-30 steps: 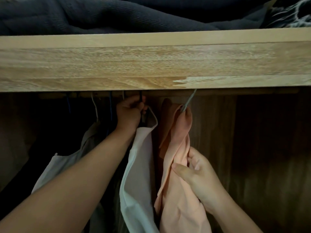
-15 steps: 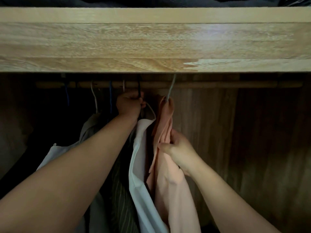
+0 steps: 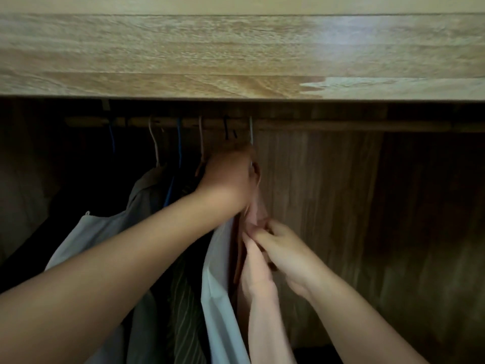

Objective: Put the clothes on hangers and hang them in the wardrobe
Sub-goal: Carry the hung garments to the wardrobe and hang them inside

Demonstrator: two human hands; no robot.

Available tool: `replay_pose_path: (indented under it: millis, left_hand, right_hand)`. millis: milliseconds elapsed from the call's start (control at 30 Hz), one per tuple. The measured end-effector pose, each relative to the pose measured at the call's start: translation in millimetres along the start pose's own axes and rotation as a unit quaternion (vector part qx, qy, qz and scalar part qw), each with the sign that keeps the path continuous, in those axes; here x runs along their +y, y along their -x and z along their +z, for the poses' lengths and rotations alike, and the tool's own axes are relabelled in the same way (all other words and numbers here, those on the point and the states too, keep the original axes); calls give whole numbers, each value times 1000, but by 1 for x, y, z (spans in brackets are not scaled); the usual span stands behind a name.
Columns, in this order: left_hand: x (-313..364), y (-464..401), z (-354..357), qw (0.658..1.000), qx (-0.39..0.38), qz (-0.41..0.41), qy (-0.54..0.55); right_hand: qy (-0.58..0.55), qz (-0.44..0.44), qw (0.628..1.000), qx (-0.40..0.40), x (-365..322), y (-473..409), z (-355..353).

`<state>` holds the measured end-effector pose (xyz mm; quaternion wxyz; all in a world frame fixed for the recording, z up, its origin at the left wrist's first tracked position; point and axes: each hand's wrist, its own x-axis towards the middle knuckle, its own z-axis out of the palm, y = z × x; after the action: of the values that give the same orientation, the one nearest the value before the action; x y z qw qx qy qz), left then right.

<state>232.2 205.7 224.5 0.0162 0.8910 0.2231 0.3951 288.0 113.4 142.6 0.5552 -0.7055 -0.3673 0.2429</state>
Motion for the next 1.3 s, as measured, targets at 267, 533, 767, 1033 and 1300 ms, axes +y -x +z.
replay_pose_path:
  millis: [267,533,767,1033,1300]
  left_hand:
    - [-4,71,7,930,-101,155,-316]
    - [-5,77,12,996,-78,22,-20]
    - [25,94,21,956,-84,-140,244]
    - [56,109,30,819,-155,-289,471]
    - [61,115,13,761,-149,-249,580]
  right_hand:
    - [-170,182,961,-120,24,13,-1]
    - [-104,137,982,-72,29,35,-17]
    - [-131,79,986,71,22,47,-45]
    - [-158,128,969,-139,-6,52,-93]
    - [20,-160,985,67,-47,83,-82]
